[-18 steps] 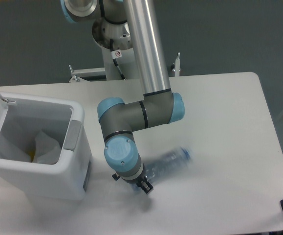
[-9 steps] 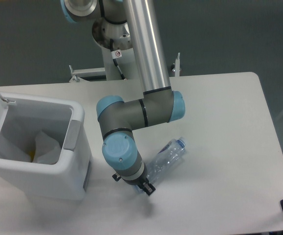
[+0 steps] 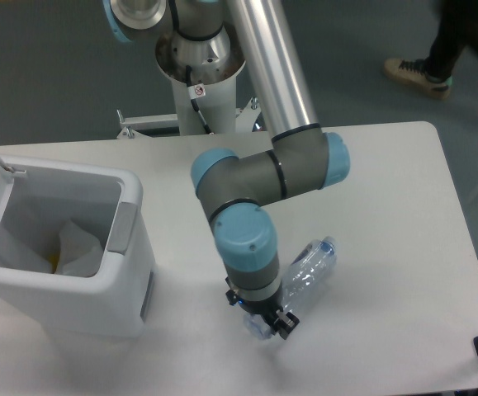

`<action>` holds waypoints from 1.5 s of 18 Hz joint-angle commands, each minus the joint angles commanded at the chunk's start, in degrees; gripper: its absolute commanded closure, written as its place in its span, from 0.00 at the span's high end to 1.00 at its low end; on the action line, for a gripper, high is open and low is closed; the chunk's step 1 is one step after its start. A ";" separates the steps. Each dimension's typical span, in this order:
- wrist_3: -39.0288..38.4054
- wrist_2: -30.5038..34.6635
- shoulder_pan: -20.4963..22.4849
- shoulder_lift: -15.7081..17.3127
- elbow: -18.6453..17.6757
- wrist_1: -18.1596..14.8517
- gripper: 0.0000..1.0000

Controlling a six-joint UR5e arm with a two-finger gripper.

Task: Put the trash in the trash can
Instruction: 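Lift the bottle and carry it over the white bin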

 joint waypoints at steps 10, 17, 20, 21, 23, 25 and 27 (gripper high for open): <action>-5.35 -23.71 6.42 7.38 0.18 -2.11 0.56; -12.57 -52.29 10.99 13.71 0.62 -1.41 0.55; -14.67 -58.54 10.99 14.94 4.30 -1.32 0.55; -14.85 -62.30 10.99 15.90 5.01 -1.32 0.55; -14.59 -66.19 10.99 17.22 4.93 -1.23 0.55; -14.42 -67.17 10.47 18.45 4.14 0.51 0.55; -14.77 -68.13 9.68 19.07 3.44 2.98 0.55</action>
